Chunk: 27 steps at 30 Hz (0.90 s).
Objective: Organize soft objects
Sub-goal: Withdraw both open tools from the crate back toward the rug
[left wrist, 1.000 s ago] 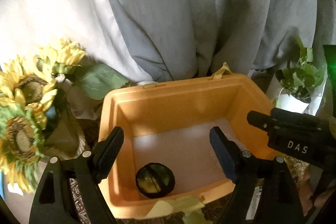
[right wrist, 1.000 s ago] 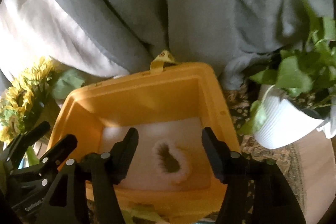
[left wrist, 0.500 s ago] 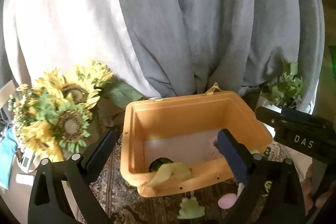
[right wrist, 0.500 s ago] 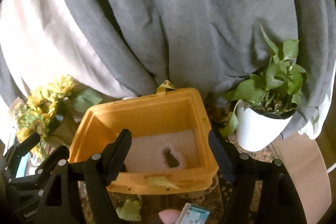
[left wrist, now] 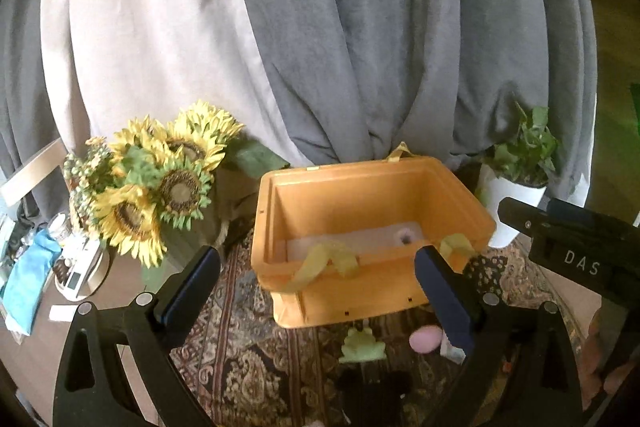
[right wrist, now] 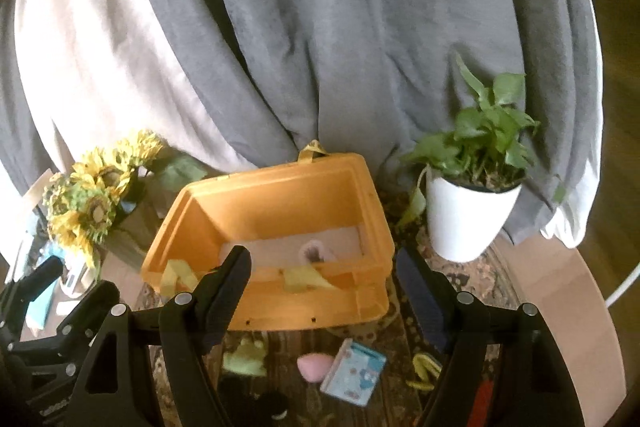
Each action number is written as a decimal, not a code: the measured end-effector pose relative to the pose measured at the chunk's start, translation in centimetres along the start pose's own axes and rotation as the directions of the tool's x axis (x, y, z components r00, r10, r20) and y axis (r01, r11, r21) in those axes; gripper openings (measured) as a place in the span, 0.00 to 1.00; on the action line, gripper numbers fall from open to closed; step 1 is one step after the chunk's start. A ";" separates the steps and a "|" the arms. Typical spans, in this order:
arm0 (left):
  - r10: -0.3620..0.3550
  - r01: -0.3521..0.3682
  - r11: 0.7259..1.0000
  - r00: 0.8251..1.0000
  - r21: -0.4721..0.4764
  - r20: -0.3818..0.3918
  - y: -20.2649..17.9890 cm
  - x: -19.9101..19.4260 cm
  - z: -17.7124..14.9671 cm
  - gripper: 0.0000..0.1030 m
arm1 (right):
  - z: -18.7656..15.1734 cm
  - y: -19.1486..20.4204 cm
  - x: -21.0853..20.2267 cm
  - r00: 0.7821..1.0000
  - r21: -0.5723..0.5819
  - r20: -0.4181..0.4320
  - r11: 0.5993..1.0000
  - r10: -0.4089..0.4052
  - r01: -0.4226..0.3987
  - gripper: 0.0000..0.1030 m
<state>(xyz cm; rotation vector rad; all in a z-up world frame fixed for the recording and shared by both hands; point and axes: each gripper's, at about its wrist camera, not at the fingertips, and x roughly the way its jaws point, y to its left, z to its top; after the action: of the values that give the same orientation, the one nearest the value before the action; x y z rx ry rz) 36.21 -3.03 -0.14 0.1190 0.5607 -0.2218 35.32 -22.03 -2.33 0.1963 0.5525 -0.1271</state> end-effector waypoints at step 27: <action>0.047 -0.052 0.993 0.998 0.105 0.049 -5.2 -5.1 -9.3 0.97 | -10.5 -6.5 -8.4 0.951 0.090 0.112 0.956 -0.287 0.278 0.80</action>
<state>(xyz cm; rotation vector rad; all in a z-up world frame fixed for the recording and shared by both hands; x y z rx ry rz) 26.04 -5.58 -5.48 0.2302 0.4987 -0.2052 21.79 -25.51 -7.62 0.1777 0.4497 -0.4368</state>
